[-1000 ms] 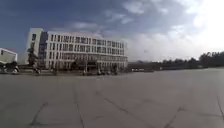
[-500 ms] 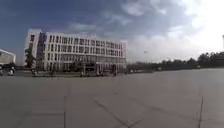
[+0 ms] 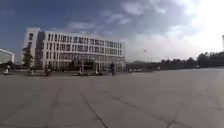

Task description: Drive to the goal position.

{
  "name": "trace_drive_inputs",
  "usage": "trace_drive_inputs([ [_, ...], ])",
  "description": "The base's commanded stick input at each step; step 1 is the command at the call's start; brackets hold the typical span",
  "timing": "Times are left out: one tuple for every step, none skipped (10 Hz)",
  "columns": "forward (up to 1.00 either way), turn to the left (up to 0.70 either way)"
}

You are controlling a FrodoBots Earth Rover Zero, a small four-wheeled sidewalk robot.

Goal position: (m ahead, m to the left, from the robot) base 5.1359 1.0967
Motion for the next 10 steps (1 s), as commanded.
trace_drive_inputs([
  [0.85, 0.0],
  [0.85, 0.0],
  [0.85, 0.0],
  [0.85, 0.03],
  [0.85, 0.21],
  [0.85, 0.34],
  [0.85, 0.34],
  [0.85, 0.34],
  [0.85, 0.34],
  [0.85, 0.34],
])
